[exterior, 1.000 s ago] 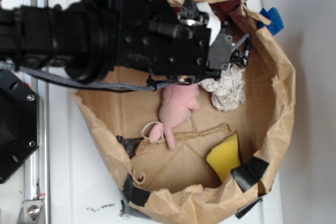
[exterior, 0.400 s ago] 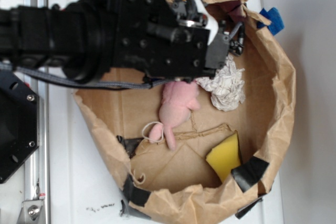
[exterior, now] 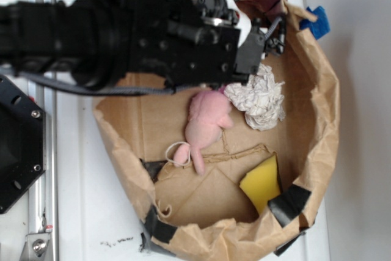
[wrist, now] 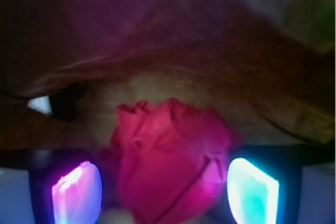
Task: Grab the red paper.
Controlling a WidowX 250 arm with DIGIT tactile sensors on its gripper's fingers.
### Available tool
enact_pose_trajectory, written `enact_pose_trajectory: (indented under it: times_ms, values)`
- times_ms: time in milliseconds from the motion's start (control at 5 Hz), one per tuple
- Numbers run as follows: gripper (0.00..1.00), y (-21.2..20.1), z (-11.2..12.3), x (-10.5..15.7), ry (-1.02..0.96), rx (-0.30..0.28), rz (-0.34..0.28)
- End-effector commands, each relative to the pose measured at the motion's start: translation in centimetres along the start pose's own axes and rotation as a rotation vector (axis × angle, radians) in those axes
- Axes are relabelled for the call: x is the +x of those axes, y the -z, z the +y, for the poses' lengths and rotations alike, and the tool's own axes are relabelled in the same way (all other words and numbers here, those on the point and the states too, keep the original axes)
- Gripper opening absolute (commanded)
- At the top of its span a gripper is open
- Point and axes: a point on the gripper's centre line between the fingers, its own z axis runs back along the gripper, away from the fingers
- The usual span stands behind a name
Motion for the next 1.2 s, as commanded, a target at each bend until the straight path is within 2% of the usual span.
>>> enact_pose_trajectory:
  times_ms: [0,200,400,600,800,1000]
  values:
    - [1.00,1.0,0.0,0.6,-0.046,-0.006,-0.042]
    - [0.88,0.9,0.1,0.3,-0.034,-0.017,-0.047]
    - [0.00,0.6,0.1,0.4,-0.038,-0.026,-0.047]
    - [0.00,0.3,0.1,0.5,-0.008,-0.034,-0.043]
    - [0.00,-1.7,-0.2,0.5,0.176,-0.118,-0.009]
    - [0.00,-6.1,0.4,-0.3,0.381,-0.235,0.129]
